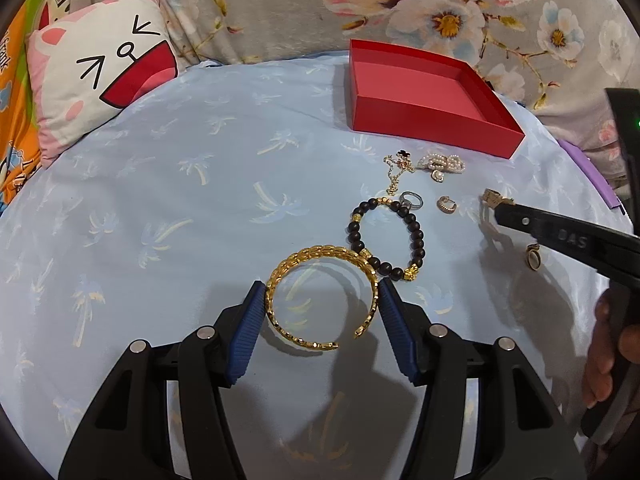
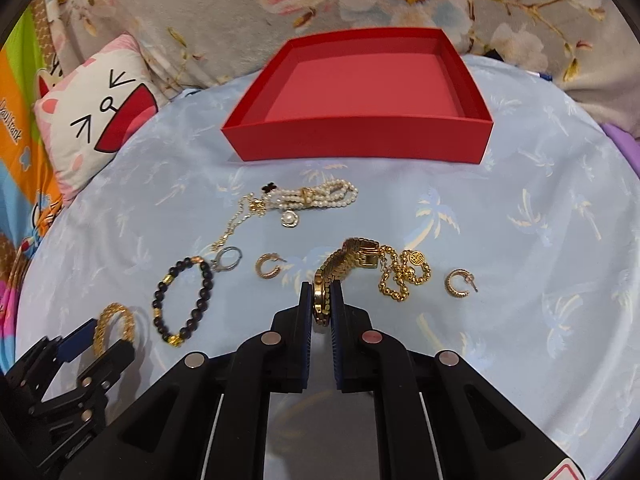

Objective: Organize jewelry
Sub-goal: 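Close the left tool on the gold cuff bangle while the right tool grasps the gold watch, then carry the bangle and watch into the red box and open both tools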

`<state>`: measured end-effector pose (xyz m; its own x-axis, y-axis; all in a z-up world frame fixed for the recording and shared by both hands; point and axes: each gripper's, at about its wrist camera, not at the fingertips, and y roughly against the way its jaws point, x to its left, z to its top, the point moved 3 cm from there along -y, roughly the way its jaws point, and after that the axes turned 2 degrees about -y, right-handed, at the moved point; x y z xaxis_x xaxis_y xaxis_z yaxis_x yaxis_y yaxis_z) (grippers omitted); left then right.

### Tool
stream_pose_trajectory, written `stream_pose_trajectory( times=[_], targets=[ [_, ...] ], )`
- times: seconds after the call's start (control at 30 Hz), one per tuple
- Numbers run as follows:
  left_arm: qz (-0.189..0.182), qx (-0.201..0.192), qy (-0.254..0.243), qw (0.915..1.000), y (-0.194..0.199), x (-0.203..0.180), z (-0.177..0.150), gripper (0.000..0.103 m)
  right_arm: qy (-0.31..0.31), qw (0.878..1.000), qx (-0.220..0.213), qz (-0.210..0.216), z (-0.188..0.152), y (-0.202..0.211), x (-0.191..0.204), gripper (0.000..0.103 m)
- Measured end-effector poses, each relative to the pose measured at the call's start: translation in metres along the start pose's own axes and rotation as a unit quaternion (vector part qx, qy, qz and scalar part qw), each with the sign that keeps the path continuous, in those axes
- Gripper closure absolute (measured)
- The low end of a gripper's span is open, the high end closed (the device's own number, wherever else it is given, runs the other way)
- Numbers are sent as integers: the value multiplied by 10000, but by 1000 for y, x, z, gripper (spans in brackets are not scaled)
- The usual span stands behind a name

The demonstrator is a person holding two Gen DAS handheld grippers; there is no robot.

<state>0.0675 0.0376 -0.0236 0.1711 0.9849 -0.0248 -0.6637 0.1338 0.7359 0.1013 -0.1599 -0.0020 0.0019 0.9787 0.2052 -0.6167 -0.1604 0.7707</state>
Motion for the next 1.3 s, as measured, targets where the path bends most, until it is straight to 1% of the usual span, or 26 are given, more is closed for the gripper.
stream_pose_trajectory(
  times=[0.2,0.37,0.47,0.6,0.67,0.8,0.9,0.97,1.13,1.2,1.3],
  targets=[
    [50,-55,-171,9998,5,-7,3,48,102,9996,-224,158,-2,36,5,95],
    [-101,-228,-396,9989,16,-15,22,48,138,9986,-401,331,10,65,0,95],
    [-233,-361,-525,9977,20,-20,45,48,142,9976,-555,395,27,77,-6,95],
    [-568,-464,-514,9960,18,-26,87,48,119,9964,-751,371,63,84,-18,95],
    [-578,-552,-485,9956,12,-29,109,48,87,9960,-825,338,84,83,-25,95],
    [-480,-771,-512,9945,-9,-38,159,48,77,9953,-931,250,132,69,-36,95],
    [-614,-746,-486,9941,-32,-47,192,48,5,9956,-915,212,164,50,-44,95],
    [-647,-757,-580,9933,-48,-58,211,48,-19,9959,-897,117,182,34,-49,95],
    [-487,-753,-828,9925,-91,-81,245,48,-109,9972,-739,-42,218,-13,-61,95],
    [-431,-747,-838,9927,-108,-87,258,48,-153,9975,-679,-123,230,-31,-66,95],
    [-453,-636,-803,9937,-134,-91,274,48,-107,9985,-515,-165,248,-63,-73,95]
  ],
)
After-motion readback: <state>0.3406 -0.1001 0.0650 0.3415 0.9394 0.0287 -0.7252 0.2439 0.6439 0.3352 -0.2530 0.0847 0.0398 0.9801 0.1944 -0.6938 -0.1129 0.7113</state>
